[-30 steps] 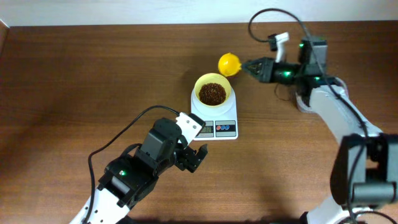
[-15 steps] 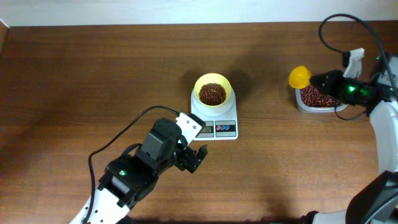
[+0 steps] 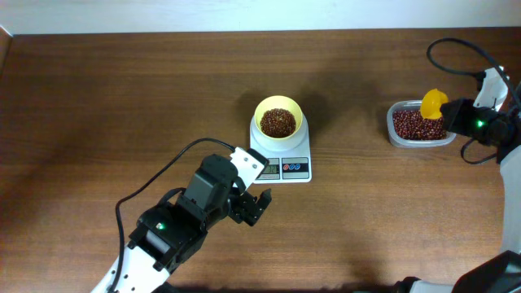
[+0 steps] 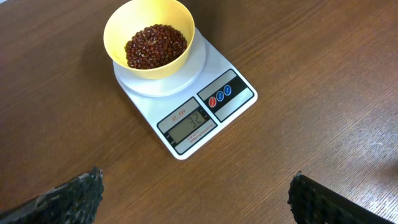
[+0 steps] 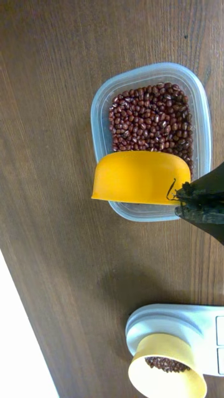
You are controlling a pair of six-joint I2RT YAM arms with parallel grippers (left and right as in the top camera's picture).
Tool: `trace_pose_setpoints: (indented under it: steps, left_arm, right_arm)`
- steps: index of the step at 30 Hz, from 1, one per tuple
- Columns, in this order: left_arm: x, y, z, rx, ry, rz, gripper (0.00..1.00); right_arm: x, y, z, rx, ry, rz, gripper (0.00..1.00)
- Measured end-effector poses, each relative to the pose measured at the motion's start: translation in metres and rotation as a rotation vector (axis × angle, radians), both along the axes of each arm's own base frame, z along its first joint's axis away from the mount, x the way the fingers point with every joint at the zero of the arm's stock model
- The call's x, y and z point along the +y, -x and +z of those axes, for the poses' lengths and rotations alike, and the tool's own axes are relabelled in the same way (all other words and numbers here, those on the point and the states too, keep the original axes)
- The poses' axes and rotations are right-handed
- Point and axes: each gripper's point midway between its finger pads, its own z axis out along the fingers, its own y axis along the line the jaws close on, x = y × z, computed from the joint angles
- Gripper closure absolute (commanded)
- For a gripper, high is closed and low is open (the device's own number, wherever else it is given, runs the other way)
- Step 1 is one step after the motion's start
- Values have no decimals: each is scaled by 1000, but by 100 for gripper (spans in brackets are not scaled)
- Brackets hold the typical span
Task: Scoop item into bowl and weigh 50g on scale
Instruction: 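Return the empty scoop with the right gripper to the bean tub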
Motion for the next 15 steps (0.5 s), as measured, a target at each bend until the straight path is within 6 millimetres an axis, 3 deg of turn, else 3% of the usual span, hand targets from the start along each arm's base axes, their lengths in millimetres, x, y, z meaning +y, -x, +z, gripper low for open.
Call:
trace_pose_setpoints:
  steps: [10, 15]
  left_arm:
    - [0, 0, 0, 0, 0, 0, 1]
    - [0, 0, 0, 0, 0, 0, 1]
  right_arm:
    - [0, 1, -1, -7, 47, 50, 96]
    - [-1, 22, -20, 102, 104, 82, 96]
